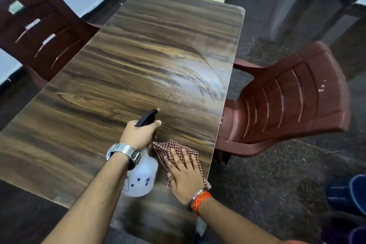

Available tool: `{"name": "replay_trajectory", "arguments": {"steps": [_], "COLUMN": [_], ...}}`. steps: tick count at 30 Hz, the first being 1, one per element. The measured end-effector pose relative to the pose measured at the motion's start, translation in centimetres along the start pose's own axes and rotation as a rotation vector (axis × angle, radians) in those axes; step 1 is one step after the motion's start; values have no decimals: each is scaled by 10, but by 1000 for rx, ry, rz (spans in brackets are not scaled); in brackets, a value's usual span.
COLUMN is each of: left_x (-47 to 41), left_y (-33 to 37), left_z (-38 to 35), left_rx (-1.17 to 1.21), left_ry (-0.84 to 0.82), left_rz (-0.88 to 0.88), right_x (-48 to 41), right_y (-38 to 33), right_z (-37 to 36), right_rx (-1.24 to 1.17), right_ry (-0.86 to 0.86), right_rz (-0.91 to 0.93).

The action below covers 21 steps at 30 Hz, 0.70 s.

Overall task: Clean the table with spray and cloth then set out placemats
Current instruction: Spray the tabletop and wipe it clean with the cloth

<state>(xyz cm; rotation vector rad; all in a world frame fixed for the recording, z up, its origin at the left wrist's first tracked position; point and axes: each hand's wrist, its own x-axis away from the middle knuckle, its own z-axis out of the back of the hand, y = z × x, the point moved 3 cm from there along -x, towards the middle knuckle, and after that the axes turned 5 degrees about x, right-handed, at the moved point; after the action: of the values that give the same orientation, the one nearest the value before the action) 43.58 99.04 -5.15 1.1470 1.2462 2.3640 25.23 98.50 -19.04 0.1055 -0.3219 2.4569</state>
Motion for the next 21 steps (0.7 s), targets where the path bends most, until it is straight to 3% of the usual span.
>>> {"name": "replay_trajectory", "arguments": {"steps": [4,10,17,19,21], "left_x": [-9,-19,-22,-23,-26], "left_y": [-6,-20,-37,-37,-34], "left_z": [7,28,44,37,25], "left_rx": [-32,146,183,191,255], "left_ry": [37,148,320,372,411], "left_rz": [45,101,190,235,276], "right_x": [1,-37,-144,-182,-232], "right_y": [4,6,-4,3,23], "right_z": [-2,-1,2,12,27], "right_rx": [38,-47,193,222,211], "right_ry": [-16,-120,-110,-73,-105], "right_rz": [220,524,1033,1086,1021]}}
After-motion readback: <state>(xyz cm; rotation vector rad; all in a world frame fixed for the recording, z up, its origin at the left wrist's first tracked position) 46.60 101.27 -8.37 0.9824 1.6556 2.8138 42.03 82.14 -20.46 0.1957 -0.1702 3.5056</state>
